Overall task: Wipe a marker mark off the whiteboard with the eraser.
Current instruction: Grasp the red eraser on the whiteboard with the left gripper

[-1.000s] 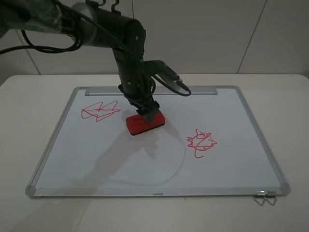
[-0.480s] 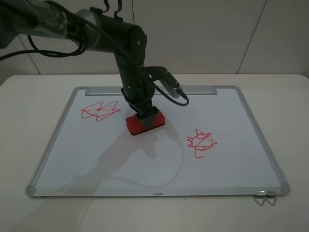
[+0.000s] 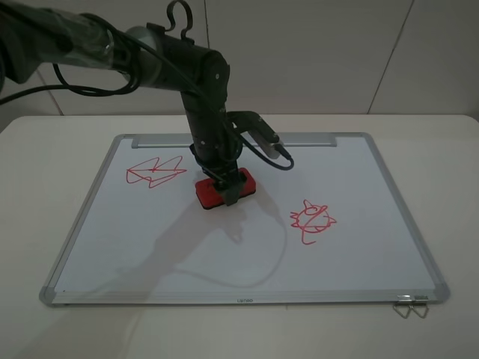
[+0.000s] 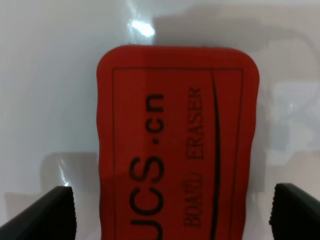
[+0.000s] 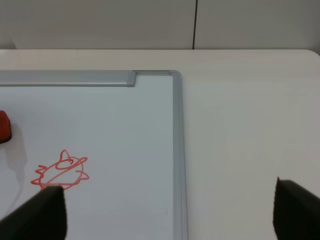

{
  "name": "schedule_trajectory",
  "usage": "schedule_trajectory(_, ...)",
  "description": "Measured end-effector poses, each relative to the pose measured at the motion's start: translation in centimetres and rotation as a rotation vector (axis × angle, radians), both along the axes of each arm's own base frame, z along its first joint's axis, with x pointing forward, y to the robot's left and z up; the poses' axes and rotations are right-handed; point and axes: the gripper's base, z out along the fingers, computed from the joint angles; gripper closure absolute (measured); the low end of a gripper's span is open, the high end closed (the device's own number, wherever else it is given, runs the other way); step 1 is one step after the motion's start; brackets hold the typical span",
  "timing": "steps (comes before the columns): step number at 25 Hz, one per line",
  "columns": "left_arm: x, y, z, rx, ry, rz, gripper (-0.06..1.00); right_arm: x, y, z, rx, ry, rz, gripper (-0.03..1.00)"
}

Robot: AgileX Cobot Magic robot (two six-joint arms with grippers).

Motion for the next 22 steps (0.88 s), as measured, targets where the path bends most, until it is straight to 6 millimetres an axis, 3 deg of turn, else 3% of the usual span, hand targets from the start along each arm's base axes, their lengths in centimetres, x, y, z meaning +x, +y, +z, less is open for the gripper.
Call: schedule_trajectory(22, 0.12, -0.17, -0.83, -0.010, 0.000, 0.006, 0.20, 0.00, 0.00, 0.00, 0.000, 0.000, 0.000, 0.26)
